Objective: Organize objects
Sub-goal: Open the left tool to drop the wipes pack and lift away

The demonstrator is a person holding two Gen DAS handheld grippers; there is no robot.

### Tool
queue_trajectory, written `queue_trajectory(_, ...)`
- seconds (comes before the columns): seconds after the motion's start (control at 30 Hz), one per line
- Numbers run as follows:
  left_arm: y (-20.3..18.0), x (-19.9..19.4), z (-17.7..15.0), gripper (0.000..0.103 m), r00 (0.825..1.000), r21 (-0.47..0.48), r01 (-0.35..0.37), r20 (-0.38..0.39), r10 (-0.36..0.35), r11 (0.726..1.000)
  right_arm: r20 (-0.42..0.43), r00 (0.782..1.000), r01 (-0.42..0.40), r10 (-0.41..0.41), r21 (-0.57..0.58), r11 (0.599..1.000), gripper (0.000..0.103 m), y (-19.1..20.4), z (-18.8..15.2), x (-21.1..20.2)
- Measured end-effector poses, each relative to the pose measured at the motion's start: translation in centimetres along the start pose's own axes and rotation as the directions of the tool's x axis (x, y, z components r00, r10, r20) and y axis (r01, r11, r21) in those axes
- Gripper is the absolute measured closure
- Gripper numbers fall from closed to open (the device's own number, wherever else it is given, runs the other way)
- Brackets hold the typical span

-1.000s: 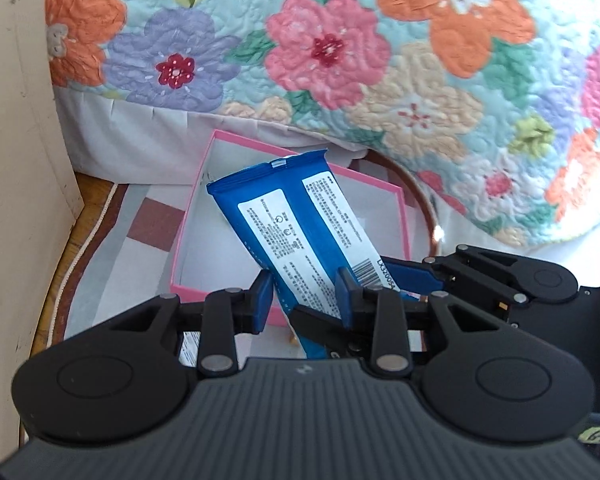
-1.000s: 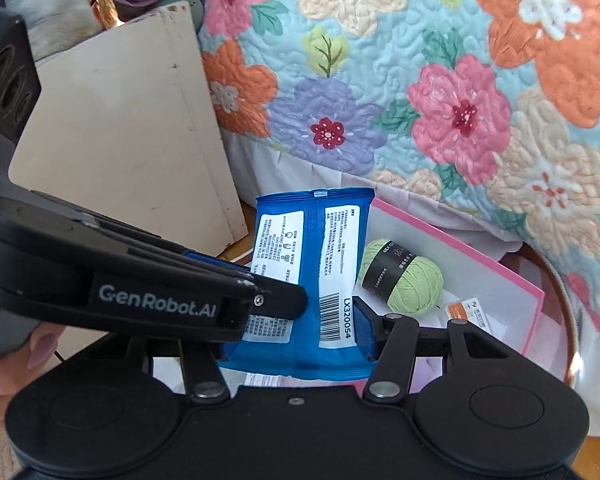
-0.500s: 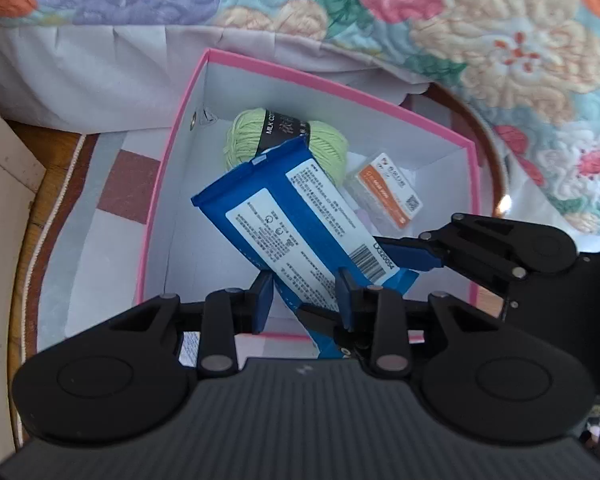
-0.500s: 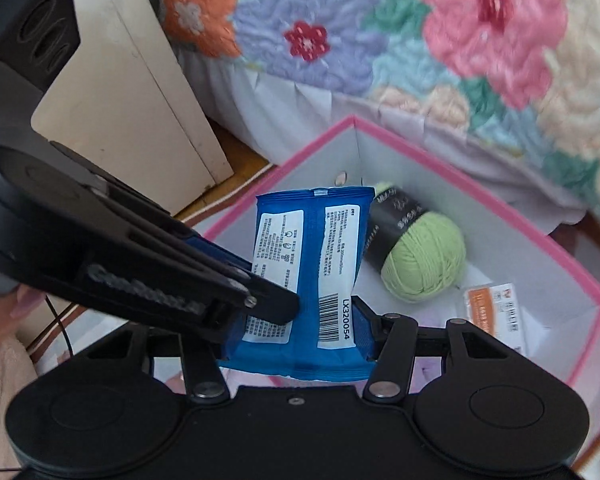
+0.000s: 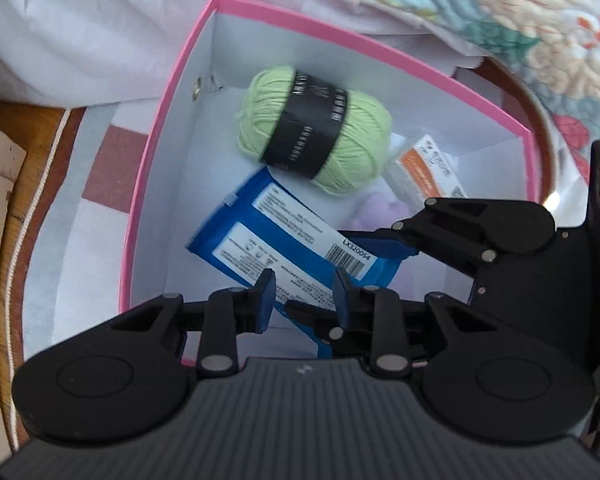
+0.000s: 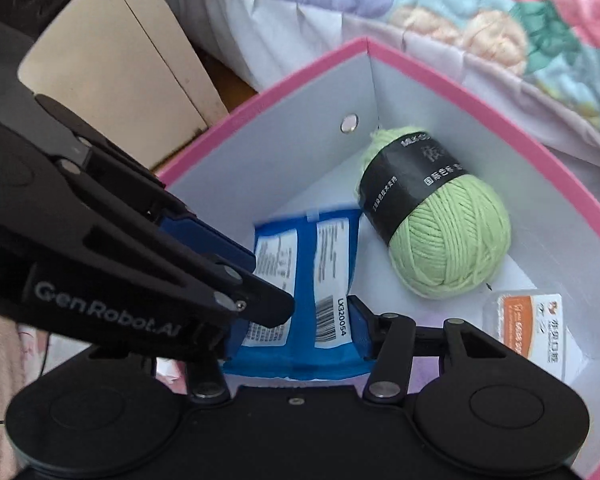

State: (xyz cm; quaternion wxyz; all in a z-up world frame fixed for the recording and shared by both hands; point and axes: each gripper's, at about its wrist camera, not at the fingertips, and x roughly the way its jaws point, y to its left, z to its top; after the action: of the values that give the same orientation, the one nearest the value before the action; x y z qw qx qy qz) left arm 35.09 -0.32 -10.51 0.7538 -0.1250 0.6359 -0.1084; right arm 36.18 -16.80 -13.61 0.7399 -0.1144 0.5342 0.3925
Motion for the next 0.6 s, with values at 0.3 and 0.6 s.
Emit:
queue_trajectory(0.3, 1.4, 1.7, -0.3, 0.073, 0.999, -0.032, 0.034, 0.037, -0.032, 0.999, -0.03, 0.987, 0.158, -0.16, -0.055, 0.986, 0.048, 1.8, -0.3, 2.0)
queue_trajectory(0.6, 1.8, 0.8, -0.2, 0.074, 0.994, -0.025, -0.002, 0.106, 0.004, 1.0, 0.038, 0.99, 0.135, -0.136, 0.032, 0.99, 0.037, 2.3, -0.1, 0.7)
